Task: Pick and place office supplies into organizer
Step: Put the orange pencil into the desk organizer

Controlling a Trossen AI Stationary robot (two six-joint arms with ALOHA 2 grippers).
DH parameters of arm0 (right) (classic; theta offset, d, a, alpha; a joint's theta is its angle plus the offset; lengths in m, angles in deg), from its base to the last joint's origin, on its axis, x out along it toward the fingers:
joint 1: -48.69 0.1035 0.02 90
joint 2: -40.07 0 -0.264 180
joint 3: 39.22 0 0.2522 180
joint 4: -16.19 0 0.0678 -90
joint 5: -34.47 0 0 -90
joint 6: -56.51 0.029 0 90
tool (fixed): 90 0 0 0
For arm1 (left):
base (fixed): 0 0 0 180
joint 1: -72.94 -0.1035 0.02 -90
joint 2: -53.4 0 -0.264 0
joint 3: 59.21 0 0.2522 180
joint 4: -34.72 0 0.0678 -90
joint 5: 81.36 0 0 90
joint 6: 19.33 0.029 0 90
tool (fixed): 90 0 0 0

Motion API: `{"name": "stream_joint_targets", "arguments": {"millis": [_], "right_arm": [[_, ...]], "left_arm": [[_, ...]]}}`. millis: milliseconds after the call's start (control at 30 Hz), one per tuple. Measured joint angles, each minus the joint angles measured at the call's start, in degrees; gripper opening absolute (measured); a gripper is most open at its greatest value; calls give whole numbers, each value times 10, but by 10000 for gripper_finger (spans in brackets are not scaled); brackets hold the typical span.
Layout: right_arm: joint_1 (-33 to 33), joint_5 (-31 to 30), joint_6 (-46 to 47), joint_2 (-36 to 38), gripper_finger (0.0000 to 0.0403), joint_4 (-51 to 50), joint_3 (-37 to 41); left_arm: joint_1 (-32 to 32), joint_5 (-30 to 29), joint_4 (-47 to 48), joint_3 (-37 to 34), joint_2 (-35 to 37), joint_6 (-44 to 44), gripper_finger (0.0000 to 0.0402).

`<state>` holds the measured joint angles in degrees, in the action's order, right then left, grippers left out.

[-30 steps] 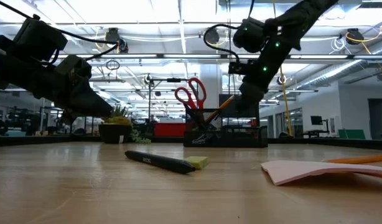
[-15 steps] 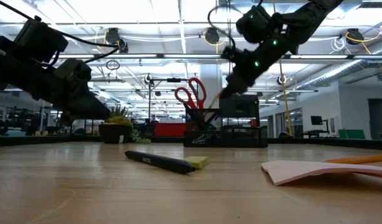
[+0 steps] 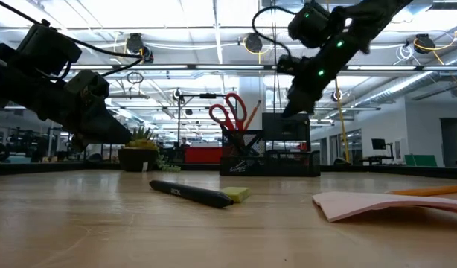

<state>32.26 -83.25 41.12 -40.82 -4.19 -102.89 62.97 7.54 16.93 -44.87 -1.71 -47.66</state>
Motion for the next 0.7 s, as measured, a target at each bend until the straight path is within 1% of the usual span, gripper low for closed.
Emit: {"name": "stream_joint_targets", "arguments": {"millis": [33,100,200,267,333,400,533,633,667,700], "right_arm": [[5,19,13,12,0,-23,0],[15,84,47,41,0,-74,0],[34,226,109,92,0,-148,6],[51,331,162,129,0,-137,39],[76,400,212,164,2,-67,92],[110,425,260,195,12,29,158],[180,428,338,224,59,256,308],[233,402,406,216,108,467,419],[252,387,414,211,125,524,451],[271,376,418,207,139,545,476]], "left_arm": [[0,0,0,0,0,2,93],[0,0,0,0,0,4,93],[0,0,2,0,0,2,93],[0,3,3,0,0,-3,93],[0,8,4,0,0,-3,93],[0,11,4,0,0,-4,93],[0,11,5,0,0,-5,93],[0,11,4,0,0,-4,93],[0,10,2,0,0,-4,93],[0,9,1,0,0,-3,93]]}}
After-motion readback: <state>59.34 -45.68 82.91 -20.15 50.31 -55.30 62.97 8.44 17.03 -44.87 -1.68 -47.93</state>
